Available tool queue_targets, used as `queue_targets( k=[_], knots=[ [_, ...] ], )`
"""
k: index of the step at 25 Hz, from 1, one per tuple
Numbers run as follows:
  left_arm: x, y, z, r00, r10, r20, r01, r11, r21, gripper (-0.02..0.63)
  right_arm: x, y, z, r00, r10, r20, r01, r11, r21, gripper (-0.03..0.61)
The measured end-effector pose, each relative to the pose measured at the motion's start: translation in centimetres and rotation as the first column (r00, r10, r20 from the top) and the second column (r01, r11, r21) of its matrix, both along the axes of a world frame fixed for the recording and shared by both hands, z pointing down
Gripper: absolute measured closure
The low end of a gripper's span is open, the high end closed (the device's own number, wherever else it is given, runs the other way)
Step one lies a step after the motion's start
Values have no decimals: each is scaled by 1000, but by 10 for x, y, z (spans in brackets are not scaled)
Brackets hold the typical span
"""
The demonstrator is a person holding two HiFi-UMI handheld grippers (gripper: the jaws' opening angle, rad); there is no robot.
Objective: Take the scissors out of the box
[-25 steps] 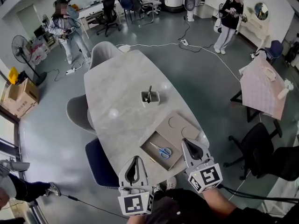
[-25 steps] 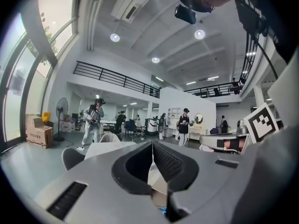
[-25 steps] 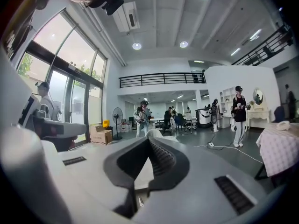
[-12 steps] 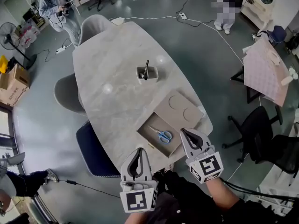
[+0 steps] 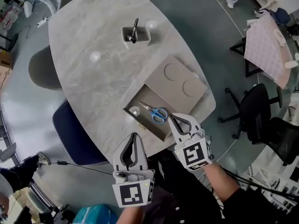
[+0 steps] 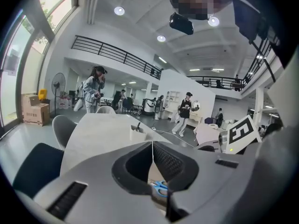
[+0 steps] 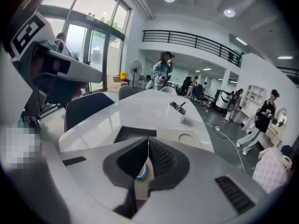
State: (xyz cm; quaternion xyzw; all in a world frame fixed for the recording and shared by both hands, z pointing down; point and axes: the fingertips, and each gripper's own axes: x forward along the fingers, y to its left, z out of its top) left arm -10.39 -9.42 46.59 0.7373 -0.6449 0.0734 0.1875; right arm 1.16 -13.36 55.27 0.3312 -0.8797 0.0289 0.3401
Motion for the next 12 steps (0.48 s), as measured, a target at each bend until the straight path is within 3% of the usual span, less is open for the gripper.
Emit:
queue_targets(
  k=[7,12],
  knots=[
    [-7,-6,47,1000,-27,-11,26,998,-57,597,-12,8,69,988,-114,-108,102,989,-110,541],
    [-1,-7,76,999,-32,-24,30,996,-84,597,-16,17,112,969,-192,-158,148,956,-254,510]
  ],
)
